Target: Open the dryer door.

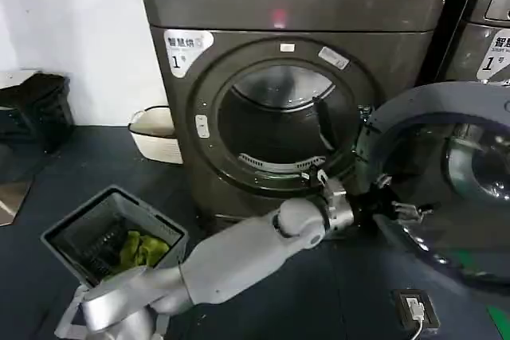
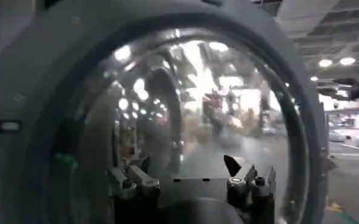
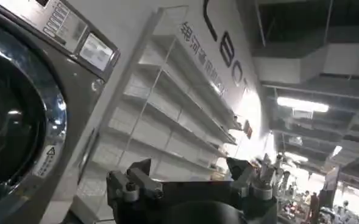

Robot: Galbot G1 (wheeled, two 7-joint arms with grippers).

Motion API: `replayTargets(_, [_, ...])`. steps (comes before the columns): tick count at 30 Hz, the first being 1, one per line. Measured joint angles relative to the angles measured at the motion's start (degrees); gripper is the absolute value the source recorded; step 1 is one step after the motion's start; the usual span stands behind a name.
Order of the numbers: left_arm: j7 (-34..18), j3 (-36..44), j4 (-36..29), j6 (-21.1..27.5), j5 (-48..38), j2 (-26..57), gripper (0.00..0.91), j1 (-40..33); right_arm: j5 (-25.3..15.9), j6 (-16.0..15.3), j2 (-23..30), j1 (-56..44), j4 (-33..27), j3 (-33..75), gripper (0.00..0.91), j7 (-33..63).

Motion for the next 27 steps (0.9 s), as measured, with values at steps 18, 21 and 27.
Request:
replayTargets(18, [-6.5, -1.3, -9.3, -18.9, -0.4, 14.6, 0.907, 3.7, -0.6, 2.1, -0.1, -1.0, 0.1, 1.1, 0.907, 2.2])
replayTargets(21, [-6.7, -3.1, -13.7, -16.8, -0.5, 19.7, 0.907, 5.4, -0.6, 2.9, -0.1, -1.1, 0.0, 1.7, 0.907, 3.8])
replayTargets(27, [-6.6, -5.3, -22.6, -15.9, 2.2, 31.9, 0.907, 8.3, -0.8, 5.4, 0.0, -0.9, 0.2, 2.5, 0.907, 4.5])
